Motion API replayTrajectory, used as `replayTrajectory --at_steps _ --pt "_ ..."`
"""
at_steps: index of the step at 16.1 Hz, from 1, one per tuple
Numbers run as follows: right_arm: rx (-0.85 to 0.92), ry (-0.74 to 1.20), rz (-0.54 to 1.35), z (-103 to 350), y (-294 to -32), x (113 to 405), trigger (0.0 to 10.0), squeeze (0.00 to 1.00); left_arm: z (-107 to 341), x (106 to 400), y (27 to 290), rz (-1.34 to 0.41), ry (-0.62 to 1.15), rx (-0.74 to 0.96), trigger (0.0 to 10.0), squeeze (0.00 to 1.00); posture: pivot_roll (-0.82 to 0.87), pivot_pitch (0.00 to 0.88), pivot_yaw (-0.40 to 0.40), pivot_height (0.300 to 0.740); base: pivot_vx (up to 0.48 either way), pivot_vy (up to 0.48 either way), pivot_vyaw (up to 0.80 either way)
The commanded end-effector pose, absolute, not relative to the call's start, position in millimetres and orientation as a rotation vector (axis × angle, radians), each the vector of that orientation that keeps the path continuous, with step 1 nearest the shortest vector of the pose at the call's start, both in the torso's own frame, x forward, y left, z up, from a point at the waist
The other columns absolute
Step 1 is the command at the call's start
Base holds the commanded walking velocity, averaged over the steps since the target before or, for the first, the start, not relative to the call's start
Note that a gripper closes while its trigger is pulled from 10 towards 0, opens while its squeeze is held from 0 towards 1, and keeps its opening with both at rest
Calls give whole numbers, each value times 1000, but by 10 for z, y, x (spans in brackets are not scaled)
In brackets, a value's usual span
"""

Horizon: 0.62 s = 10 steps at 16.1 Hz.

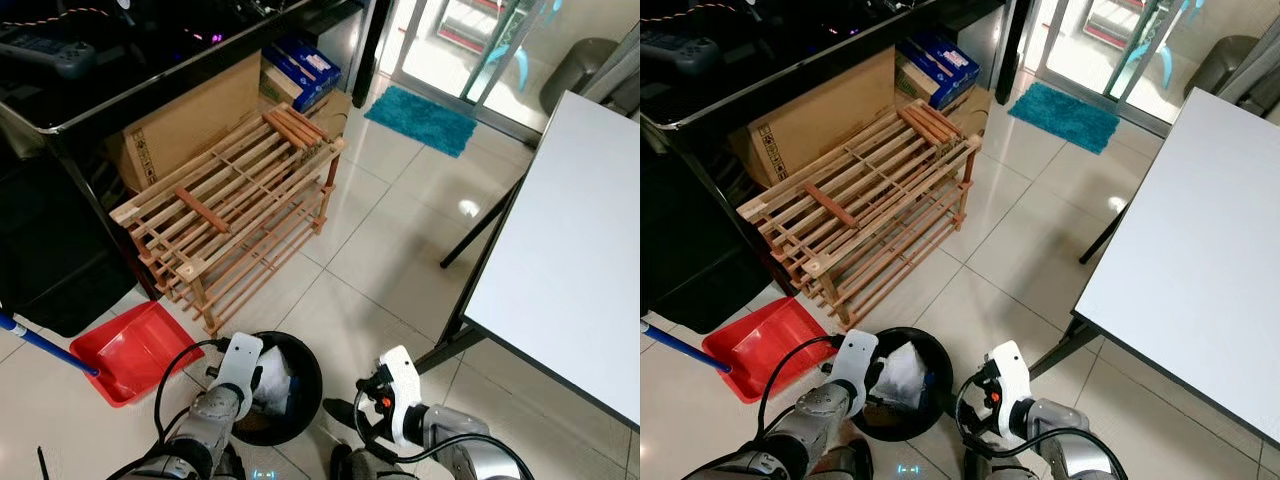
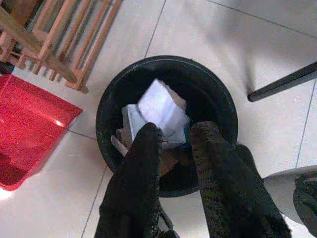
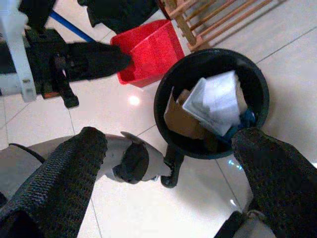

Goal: Picking trash to rubbish bin

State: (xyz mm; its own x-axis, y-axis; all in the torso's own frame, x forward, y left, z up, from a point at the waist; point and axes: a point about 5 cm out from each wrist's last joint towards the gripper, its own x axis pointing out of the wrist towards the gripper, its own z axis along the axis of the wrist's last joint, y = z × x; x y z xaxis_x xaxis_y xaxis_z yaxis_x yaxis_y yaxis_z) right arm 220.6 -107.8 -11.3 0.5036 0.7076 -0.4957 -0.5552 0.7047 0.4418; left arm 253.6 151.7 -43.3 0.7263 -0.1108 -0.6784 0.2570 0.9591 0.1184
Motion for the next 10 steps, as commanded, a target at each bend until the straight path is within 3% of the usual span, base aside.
replayTrajectory --at_steps 1,4,6,7,10 --pt "228 710 729 -124 -1137 2222 10000 0 -511 2431 1520 -216 770 232 10000 0 -177 212 -117 740 0 0 0" --pt "165 751 469 -329 -1325 2299 10000 0 -594 2270 1780 -127 804 239 10000 0 -128 193 -96 740 0 0 0" --pt "16 845 241 -585 -1586 2155 10000 0 -668 2074 2018 -27 828 208 10000 0 -100 165 -87 740 0 0 0" --pt "-63 860 202 -627 -1652 2119 10000 0 -678 2048 2037 -13 832 204 10000 0 -89 157 -88 740 0 0 0" --pt "-33 907 84 -748 -1758 1976 10000 0 -703 1992 2045 6 834 193 10000 0 -65 116 -87 740 0 0 0"
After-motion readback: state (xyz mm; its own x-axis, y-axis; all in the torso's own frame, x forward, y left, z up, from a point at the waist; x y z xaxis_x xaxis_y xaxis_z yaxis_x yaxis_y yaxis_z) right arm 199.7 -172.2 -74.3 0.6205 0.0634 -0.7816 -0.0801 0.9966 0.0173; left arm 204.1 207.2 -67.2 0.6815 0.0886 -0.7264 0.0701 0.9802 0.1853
